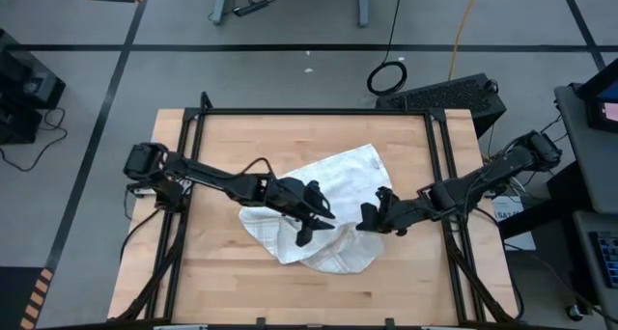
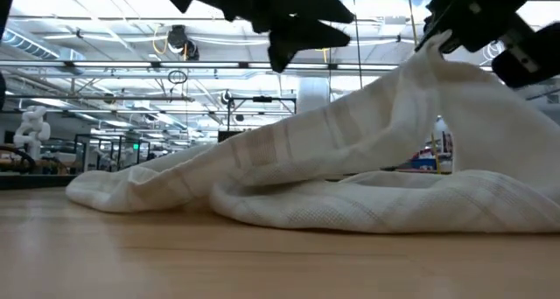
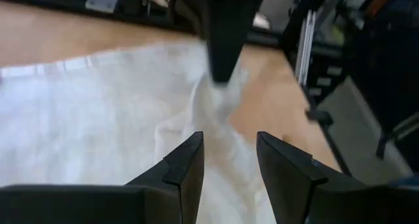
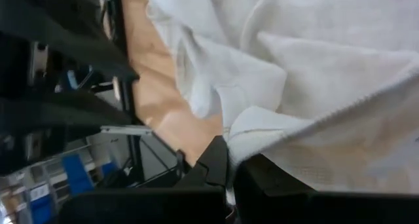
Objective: Roll towel
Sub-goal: Roll the towel
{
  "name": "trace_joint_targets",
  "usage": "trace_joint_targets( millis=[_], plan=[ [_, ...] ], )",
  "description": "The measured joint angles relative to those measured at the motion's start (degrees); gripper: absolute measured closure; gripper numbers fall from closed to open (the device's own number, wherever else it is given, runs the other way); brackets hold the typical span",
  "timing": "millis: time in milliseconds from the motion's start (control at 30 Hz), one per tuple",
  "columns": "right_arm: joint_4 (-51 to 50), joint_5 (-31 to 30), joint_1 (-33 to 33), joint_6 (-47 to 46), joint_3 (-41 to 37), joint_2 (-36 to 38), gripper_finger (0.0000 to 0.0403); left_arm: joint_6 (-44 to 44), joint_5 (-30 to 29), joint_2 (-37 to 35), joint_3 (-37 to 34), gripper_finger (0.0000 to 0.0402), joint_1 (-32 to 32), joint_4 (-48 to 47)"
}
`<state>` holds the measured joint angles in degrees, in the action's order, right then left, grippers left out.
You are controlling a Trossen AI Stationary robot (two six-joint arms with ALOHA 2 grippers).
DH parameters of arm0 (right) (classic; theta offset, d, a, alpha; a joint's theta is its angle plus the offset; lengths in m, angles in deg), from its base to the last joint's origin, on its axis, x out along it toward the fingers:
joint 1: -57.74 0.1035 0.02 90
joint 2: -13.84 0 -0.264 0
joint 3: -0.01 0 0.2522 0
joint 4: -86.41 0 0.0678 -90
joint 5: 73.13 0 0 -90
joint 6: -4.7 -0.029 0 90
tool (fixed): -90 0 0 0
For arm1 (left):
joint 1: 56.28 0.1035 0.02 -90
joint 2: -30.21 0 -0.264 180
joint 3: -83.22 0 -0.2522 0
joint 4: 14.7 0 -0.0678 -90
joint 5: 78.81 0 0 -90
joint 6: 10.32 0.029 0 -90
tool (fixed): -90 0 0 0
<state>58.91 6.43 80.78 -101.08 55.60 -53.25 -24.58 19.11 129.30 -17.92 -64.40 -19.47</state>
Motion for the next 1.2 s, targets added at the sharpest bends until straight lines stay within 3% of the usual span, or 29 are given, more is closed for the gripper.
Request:
trace_joint_targets(
  millis=[133, 267, 500, 800, 900, 1200],
  plan=[
    [-1.1, -0.5, -1.8, 0.2, 0.0, -2.2, 0.0403, -1.5, -0.3, 2.5, 0.0, 0.0255, 0.1, 2.0],
    [-0.9, 0.6, -3.9, 0.9, 0.0, -4.6, 0.0403, -1.6, -4.9, 4.7, 0.0, 0.0255, -0.3, 0.5],
    [5.8, 6.0, -5.8, 10.2, 0.0, -7.5, 0.0403, 3.6, -5.1, 10.1, 0.0, 0.0255, -0.1, 6.3],
    [4.7, 7.8, -5.0, 17.4, 0.1, -10.4, 0.0403, 4.1, -1.3, 17.1, 0.0, 0.0269, -0.1, 9.4],
    [0.9, 7.8, -4.0, 15.8, -0.1, -12.6, 0.0403, 4.2, -1.0, 17.1, 0.0, 0.0275, -0.1, 8.0],
    [11.9, 8.0, -1.1, 14.8, -3.3, -20.1, 0.0403, 4.1, -0.7, 13.8, 0.1, 0.0276, -0.1, 4.8]
  ],
)
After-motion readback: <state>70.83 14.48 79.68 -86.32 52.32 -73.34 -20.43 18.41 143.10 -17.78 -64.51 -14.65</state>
